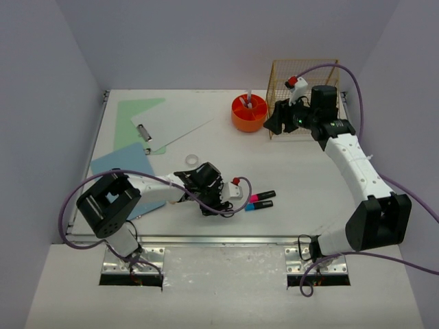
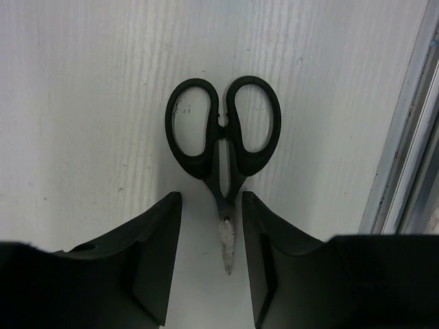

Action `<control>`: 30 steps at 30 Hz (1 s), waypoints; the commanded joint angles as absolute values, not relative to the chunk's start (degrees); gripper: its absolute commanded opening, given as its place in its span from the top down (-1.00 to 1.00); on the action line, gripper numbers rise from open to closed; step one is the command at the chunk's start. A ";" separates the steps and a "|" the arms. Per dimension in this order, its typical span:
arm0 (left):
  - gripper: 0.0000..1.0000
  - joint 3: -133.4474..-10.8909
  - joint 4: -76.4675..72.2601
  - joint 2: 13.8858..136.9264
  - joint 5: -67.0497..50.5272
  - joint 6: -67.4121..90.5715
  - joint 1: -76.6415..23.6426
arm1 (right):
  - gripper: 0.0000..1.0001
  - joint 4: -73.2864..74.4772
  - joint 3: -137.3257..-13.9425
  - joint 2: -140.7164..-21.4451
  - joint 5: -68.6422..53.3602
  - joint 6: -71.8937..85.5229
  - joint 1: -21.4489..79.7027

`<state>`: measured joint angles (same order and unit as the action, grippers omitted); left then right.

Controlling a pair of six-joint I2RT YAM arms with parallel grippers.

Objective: Organize the desk

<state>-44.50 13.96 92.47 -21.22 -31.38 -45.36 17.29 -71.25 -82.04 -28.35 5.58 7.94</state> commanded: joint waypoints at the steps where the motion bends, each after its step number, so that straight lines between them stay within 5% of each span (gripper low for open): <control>1: 0.26 -45.74 15.23 95.02 -17.14 -33.84 -47.52 | -0.16 17.58 -72.47 -81.08 -30.60 5.36 7.03; 14: 1.00 -43.51 10.81 98.34 -6.24 -34.27 -51.68 | -0.13 18.55 -71.63 -81.56 -31.30 7.12 6.94; 30: 1.00 -48.61 10.43 85.12 -6.84 -26.53 -47.76 | -0.30 16.52 -63.28 -82.44 -44.43 20.37 6.97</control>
